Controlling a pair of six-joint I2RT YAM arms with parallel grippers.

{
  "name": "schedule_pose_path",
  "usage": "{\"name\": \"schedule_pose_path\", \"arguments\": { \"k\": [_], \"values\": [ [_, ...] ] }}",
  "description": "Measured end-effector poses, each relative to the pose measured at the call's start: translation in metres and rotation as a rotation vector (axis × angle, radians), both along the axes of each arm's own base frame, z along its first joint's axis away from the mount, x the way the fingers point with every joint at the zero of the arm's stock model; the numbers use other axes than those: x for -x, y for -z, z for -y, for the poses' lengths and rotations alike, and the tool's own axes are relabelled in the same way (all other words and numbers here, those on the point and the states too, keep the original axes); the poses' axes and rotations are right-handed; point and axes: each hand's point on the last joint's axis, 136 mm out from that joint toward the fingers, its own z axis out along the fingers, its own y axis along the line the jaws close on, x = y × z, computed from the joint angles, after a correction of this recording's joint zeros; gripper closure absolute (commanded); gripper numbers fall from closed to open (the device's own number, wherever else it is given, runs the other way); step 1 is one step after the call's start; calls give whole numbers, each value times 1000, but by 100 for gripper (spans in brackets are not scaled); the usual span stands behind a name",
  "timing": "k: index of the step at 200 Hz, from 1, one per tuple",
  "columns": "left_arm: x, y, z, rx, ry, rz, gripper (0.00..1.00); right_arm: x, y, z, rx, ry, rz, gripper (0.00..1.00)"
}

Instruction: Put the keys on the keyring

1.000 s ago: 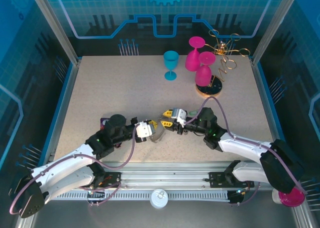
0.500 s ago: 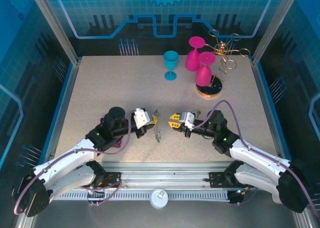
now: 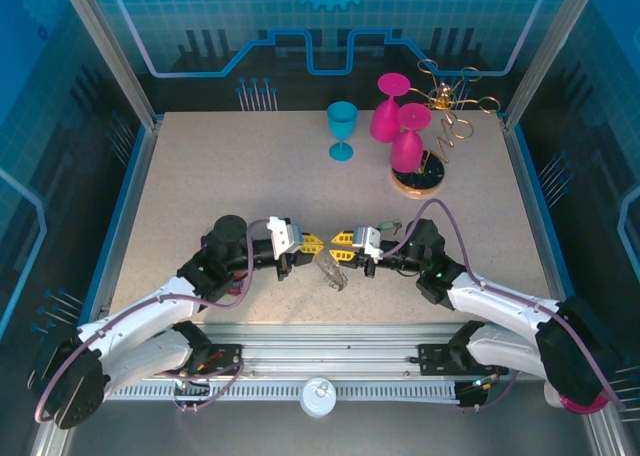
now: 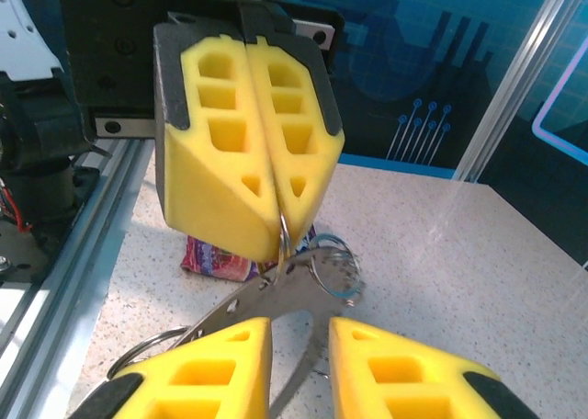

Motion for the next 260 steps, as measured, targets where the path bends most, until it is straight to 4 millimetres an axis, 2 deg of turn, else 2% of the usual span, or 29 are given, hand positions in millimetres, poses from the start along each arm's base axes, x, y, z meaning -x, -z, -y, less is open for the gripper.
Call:
{"name": "schedule_pose_path", "arguments": {
  "k": [65,145,177,196,209,221,238,260],
  "values": [
    [4,-6,4,30,38,6,100,5,-5,-5,-30,-44,2,76],
    [3,-6,5,33,41,9,100,8,-10,-10,-65,-75,-7,82],
    [2,-7,4,39,36,18,100,7,-10,-11,-75,-75,-20,100],
    [1,-6,3,43,32,23,100,6,-9,-12,-78,-72,-32,100],
    [1,-6,3,43,29,24,86,6,-9,-11,-79,-70,-36,100],
    [-1,-6,3,42,20,23,69,5,-9,-11,-78,-64,-39,100],
    [-2,-6,-1,31,-5,25,65,3,-6,-11,-56,-53,-55,100],
    [-1,-3,-8,-5,-39,34,65,2,-7,-10,-4,-37,-58,100]
  ]
}}
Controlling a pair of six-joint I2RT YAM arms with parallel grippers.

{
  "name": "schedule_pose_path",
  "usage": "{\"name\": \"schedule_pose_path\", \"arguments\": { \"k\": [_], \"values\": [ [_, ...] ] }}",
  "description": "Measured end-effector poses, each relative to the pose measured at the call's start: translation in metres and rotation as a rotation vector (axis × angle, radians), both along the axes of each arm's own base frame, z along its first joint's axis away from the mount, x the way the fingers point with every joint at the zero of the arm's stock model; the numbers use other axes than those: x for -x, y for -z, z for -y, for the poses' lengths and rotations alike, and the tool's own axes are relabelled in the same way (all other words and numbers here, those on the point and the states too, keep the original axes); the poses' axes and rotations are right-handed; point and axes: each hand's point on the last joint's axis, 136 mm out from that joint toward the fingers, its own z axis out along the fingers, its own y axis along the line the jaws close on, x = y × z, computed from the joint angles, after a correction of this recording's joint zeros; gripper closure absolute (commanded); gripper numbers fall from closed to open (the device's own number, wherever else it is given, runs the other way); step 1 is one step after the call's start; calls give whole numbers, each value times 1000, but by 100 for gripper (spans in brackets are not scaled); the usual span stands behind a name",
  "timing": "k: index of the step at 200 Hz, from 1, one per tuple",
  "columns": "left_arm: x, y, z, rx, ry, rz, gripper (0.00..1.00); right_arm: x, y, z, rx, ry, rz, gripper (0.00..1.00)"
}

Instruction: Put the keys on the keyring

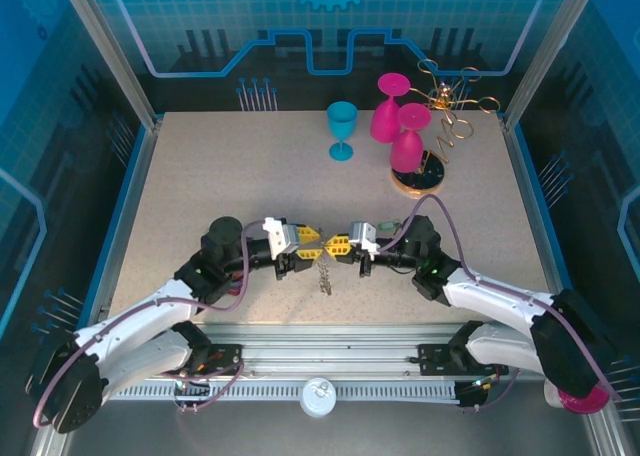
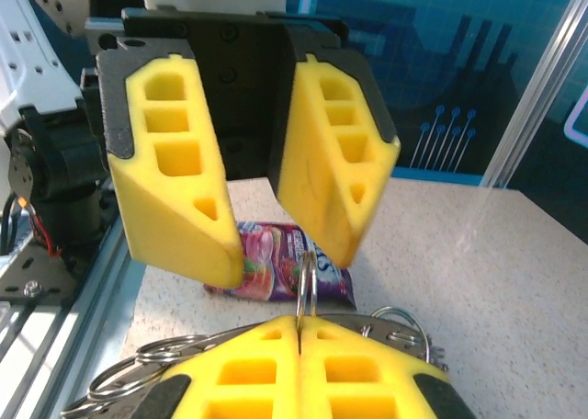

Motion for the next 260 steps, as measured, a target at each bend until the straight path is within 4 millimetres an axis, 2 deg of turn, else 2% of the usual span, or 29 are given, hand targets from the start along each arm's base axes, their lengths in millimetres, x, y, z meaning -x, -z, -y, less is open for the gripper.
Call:
{"name": "schedule_pose_path", "arguments": {
  "k": [42,115,156,180,201,218,234,260],
  "values": [
    [1,18,-10,-132,-32,-27,66,-2,-8,3,99,23,25,100],
    [-4,24,-9,-213,-26,-25,68,8,4,-1,283,-26,43,100],
    [-4,27,-6,-236,-5,-33,80,11,6,-9,342,-66,62,100],
    [-1,30,-5,-246,16,-49,100,8,8,-10,375,-65,75,100],
    [2,32,-5,-258,35,-48,100,7,9,-10,389,-58,76,100],
    [3,31,-5,-256,38,-48,100,7,8,-10,377,-53,79,80],
    [3,28,-4,-244,43,-40,100,9,6,-9,331,-42,82,75],
    [5,19,-2,-189,46,-6,100,10,5,-1,228,-20,81,74]
  ]
}}
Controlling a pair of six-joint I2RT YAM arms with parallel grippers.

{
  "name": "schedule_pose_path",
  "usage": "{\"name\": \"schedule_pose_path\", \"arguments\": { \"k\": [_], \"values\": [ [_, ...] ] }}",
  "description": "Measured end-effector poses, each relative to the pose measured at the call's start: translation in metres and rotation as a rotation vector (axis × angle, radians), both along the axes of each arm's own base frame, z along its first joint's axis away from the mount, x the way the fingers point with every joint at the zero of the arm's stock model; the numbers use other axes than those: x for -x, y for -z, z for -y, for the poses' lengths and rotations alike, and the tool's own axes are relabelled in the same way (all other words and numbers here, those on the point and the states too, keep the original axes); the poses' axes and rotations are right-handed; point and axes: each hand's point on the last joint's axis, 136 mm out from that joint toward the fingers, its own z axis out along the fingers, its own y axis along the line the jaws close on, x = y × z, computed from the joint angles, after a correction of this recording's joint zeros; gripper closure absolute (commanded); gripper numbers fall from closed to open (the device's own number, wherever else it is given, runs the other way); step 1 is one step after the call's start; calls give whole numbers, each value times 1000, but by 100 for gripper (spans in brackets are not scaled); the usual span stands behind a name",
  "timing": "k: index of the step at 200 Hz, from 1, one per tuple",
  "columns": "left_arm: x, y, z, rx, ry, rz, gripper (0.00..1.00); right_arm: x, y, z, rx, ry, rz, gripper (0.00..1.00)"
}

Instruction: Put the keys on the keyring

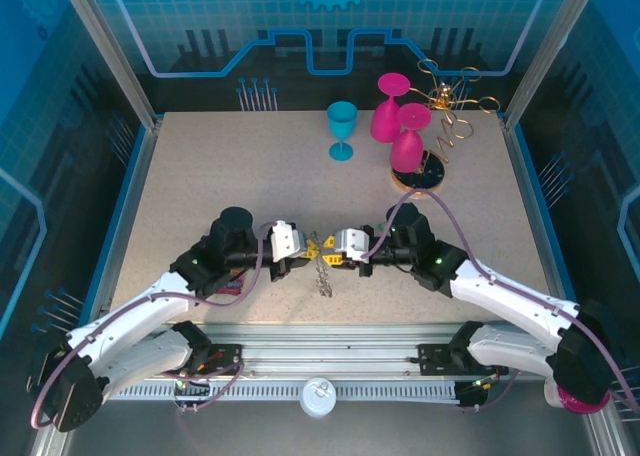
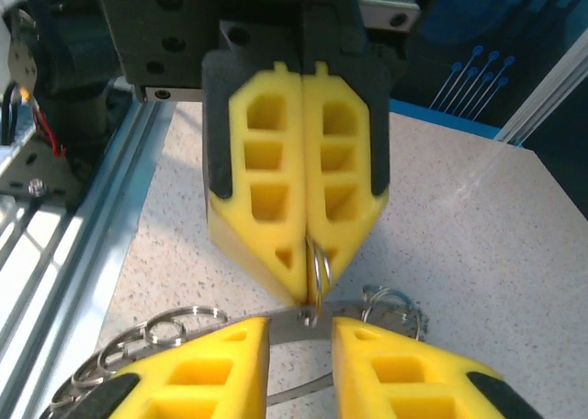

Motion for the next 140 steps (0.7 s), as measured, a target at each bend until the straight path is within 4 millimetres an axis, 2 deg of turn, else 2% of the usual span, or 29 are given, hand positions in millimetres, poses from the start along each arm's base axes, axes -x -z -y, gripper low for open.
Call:
{"name": "schedule_pose_path", "arguments": {
  "k": [26,81,114,132,140],
  "values": [
    [5,-4,2,57,24,24,100,0,5,3,-63,3,-40,75],
    [12,-12,6,122,66,39,100,7,-18,-4,-178,-62,-34,81],
    [10,-15,5,137,61,45,100,8,-20,-5,-194,-82,-41,90],
    [9,-16,5,141,60,49,100,8,-21,-5,-202,-84,-50,100],
    [9,-16,5,141,58,50,94,8,-21,-5,-202,-87,-45,100]
  ]
}}
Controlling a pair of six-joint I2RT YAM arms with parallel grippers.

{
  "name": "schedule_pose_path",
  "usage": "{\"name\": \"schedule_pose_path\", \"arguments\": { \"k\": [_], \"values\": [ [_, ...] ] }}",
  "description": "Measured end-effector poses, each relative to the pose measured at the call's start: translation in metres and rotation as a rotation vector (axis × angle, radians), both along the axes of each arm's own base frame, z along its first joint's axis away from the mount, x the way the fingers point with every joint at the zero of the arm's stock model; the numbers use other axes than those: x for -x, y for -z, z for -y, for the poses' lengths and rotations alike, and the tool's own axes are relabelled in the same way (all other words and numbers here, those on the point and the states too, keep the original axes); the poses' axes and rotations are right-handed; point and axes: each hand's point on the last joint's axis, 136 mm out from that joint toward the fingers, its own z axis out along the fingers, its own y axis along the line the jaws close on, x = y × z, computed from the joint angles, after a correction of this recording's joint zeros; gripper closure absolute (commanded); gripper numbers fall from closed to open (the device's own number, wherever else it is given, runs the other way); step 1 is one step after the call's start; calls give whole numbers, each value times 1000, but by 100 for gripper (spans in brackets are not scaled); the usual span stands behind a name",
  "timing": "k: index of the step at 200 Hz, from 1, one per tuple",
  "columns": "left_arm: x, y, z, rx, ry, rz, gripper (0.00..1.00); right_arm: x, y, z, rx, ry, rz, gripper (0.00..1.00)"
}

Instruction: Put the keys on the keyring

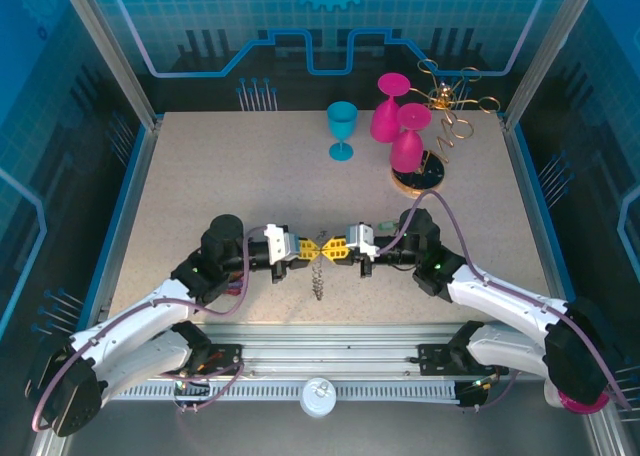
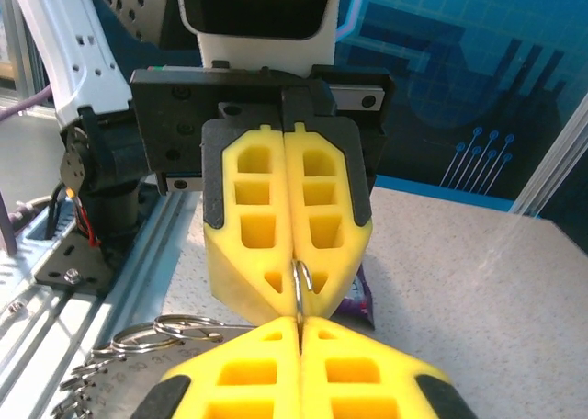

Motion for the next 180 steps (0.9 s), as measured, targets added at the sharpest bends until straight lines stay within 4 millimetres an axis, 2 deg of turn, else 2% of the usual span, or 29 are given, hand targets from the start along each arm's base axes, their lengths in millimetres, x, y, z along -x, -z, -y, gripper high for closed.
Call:
{"name": "schedule_pose_path", "arguments": {
  "k": [26,53,108,125,137,180],
  "values": [
    [-2,1,-1,-2,-15,-11,76,0,3,1,10,2,-12,100],
    [-2,6,-4,-28,-36,-16,75,-1,13,3,76,11,-31,100],
    [-4,8,-6,-91,-48,-51,81,-2,13,5,189,19,-4,100],
    [-5,13,-5,-109,-45,-61,90,-1,13,5,206,14,0,100],
    [-6,17,-5,-121,-43,-73,100,-1,13,5,212,16,2,100],
    [-9,24,-3,-136,-42,-84,100,-5,17,4,221,37,-11,100]
  ]
}}
